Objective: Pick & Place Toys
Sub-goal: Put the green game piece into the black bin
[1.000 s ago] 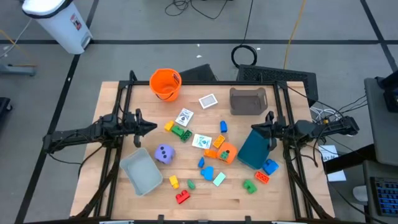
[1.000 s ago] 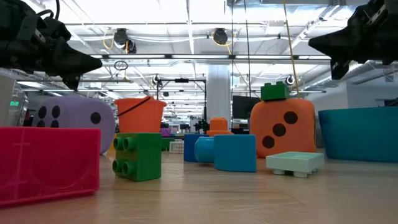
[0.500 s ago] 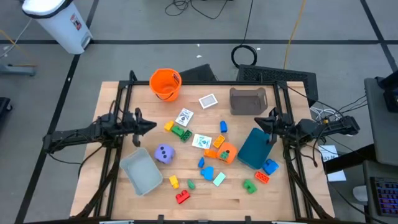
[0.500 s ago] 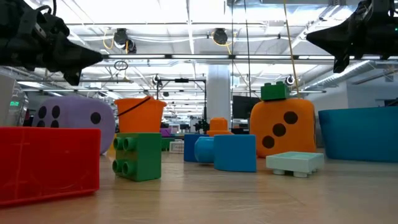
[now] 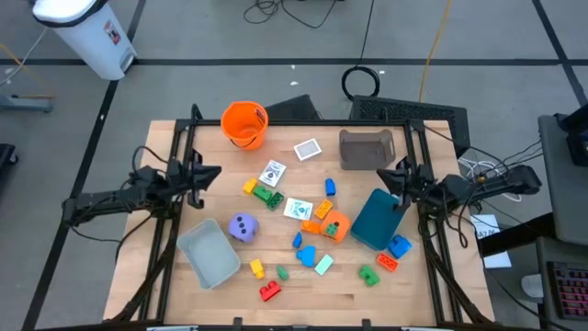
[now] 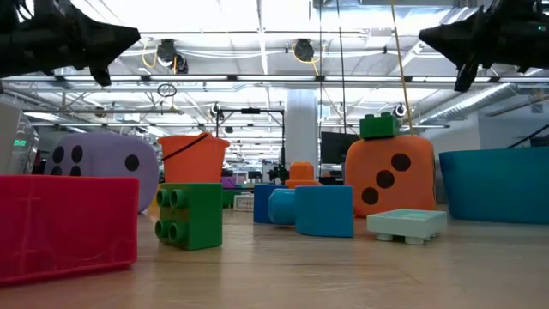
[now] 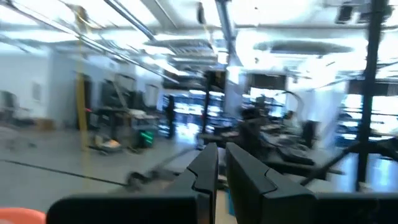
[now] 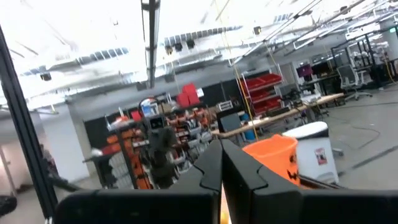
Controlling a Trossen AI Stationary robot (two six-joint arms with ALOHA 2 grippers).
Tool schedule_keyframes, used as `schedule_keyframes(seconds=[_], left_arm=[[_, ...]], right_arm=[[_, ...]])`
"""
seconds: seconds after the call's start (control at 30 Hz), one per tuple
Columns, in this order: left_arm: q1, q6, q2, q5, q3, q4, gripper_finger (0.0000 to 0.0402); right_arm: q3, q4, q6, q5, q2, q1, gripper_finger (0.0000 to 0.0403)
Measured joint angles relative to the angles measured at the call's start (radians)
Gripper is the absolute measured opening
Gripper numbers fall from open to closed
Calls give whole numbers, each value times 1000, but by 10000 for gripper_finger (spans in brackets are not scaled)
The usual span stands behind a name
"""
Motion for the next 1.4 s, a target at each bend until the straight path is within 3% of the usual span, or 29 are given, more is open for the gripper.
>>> schedule_keyframes(seconds=[0.13,0.27,0.4,0.53,0.73,1.03,1.1,1.27,1.4], left_arm=[[0,107,59,-72,4,51,42],[0,154,168,-99,69,60,42],[0,164,345,-75,164,59,42],[0,151,565,-36,231,78,42],[0,100,908,115,241,431,42],[0,108,1262,127,241,878,42],[0,108,1306,128,246,910,42],[0,119,1356,129,269,913,42],[0,154,1362,130,293,905,42]], right_arm=[[30,151,-31,3,147,0,1],[168,135,-151,-19,322,-1,0],[349,23,-265,-82,521,-23,0],[495,-159,-262,-83,703,-64,0],[538,-173,-202,-82,902,-110,0],[542,-75,-149,-83,1003,-109,0],[542,-73,-101,-118,1004,-102,0],[542,-19,-1,-347,978,-89,14],[542,-46,103,-372,949,-63,49]])
